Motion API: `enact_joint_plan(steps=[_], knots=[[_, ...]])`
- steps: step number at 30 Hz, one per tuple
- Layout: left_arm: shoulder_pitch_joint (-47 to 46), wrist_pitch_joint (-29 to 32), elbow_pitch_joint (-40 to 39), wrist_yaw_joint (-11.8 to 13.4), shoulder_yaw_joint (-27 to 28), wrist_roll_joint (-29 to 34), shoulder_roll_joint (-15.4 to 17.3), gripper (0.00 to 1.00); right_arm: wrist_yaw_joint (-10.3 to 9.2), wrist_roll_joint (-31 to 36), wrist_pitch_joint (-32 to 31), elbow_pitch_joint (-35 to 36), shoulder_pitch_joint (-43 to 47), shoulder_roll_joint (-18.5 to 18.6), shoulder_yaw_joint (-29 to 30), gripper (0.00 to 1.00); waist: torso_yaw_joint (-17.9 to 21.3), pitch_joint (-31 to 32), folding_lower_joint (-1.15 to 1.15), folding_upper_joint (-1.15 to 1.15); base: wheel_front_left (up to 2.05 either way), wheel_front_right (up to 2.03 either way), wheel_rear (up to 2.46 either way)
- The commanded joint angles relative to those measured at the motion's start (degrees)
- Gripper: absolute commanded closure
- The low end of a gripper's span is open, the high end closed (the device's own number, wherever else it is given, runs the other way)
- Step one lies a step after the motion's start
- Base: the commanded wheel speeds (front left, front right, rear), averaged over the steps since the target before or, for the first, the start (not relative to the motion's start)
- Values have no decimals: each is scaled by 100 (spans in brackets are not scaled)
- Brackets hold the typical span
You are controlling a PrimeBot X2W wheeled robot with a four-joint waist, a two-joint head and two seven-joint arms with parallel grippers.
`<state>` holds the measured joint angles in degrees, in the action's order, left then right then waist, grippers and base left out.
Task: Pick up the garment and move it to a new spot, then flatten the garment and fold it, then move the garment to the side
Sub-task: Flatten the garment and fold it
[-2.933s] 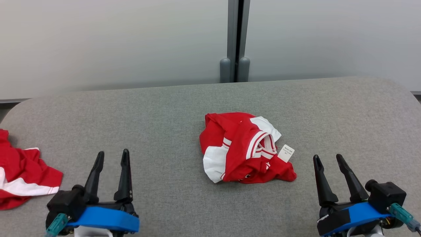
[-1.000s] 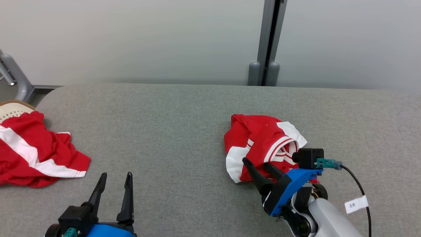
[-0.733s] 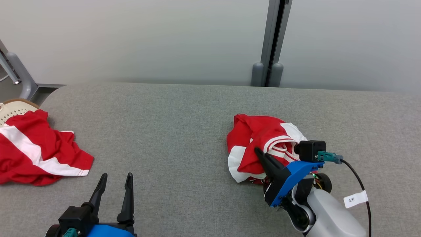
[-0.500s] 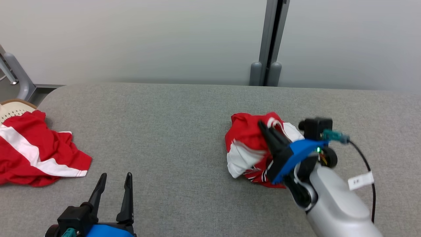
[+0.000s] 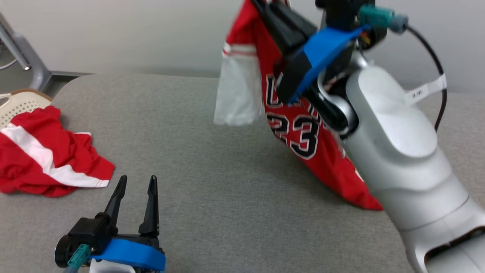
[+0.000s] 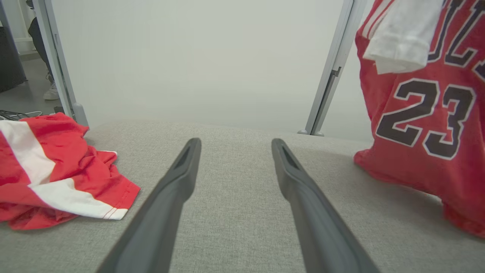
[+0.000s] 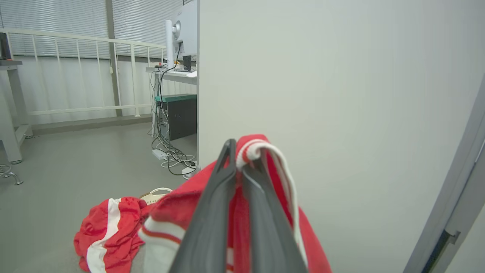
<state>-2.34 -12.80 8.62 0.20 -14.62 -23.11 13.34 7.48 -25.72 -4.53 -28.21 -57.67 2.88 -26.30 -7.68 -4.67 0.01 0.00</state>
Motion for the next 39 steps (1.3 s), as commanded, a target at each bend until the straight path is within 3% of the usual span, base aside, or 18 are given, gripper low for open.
enact_joint_plan(steps=[1,9,12,26,33,39], knots=[[-109,-46,35,-23,-13,42,-13,0,3,48,104,13,-302,1,-120,100,-136,-81,-1,0,0,0,0],[-241,-140,76,-46,7,37,-11,0,2,-255,775,-168,-1452,7,-399,100,-336,-129,-1,0,0,0,0],[-213,-151,55,-46,33,32,14,0,2,-226,829,-238,-1472,210,-369,100,-339,-124,-1,0,0,0,0],[-131,-201,55,-66,34,1,43,0,3,-460,247,-813,585,1699,-434,100,24,-112,-1,0,0,0,0],[-77,-206,58,-53,3,4,63,0,3,-623,163,-790,1263,1876,-193,100,233,-47,-1,0,0,0,0],[7,-193,47,-18,-10,-31,90,0,3,-850,-421,-155,1971,1911,19,100,370,74,-1,0,0,0,0]])
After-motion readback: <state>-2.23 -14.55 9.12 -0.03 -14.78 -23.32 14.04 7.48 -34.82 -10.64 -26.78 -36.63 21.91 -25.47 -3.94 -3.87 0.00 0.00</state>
